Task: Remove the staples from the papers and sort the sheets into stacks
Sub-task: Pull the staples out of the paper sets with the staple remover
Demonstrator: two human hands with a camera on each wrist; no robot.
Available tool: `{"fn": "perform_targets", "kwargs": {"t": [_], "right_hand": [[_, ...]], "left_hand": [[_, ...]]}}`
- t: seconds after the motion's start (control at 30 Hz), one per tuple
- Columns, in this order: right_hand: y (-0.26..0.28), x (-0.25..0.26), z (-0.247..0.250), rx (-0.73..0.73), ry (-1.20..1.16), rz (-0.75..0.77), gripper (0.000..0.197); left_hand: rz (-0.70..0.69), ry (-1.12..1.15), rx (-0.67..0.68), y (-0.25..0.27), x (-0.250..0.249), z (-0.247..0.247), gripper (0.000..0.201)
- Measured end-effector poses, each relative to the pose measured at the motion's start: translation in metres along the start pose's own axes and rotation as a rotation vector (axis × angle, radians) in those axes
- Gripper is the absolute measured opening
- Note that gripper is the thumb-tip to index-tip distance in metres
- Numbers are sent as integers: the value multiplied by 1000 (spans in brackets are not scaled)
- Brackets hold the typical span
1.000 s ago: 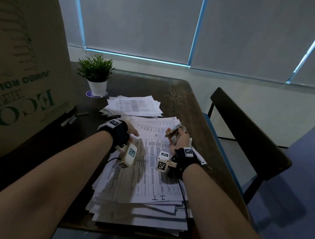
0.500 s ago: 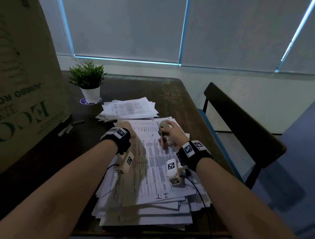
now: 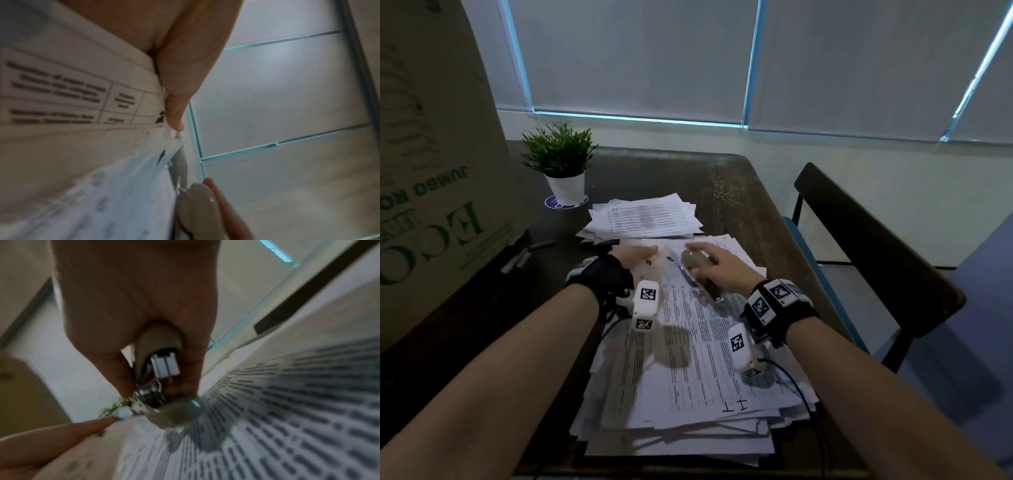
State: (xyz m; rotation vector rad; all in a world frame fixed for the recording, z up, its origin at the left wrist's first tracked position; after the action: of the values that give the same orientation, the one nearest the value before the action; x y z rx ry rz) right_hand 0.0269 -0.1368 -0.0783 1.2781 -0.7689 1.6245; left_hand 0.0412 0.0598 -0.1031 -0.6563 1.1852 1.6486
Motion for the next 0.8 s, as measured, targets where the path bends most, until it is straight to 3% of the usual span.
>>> {"fn": "perform_targets", "kwargs": {"t": [0.07,0.13,0.2,0.33,0.43,0.5,0.57,0.67,0.8], "right_hand": [[0,-2,-9,44,183,-36,57],[0,-5,-11,28,223,-73,57],[-2,-7,-8,-30,252,-90,55],[-6,1,-10,-58,303,-43,54],[-6,8,-20,-32,301,4,57],[-4,12,-22,-32,322,38,57],[-2,15,-19,-39,325,53,57],[-3,12,-21,-4,372,7,55],[-5,8,-34,49,462,-23,52]], "left_hand": [[26,-67,-82,-16,19,4,58],[24,-50,-194,-15,27,11,64],[-36,-38,-292,-2,27,16,49],[-245,-270,-410,26,6,13,25],[-319,-529,-348,34,-16,-5,18],[-291,-529,-285,30,-18,-7,11],[-186,-316,-194,21,-4,-4,8],[-24,6,-34,20,19,-13,21],[-5,108,68,23,28,-31,3]]}}
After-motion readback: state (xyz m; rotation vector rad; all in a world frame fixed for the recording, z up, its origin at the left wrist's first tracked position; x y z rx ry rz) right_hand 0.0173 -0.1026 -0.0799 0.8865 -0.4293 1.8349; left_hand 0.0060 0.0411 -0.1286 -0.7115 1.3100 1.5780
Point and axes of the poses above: each hand's wrist, its own y-axis away from the middle knuckle, its own z-axis out of the back of the hand, x = y × z, the point moved 7 cm from there along -y, towards the middle knuckle, and after that the axes turned 15 degrees about -y, right-handed, at the moved point
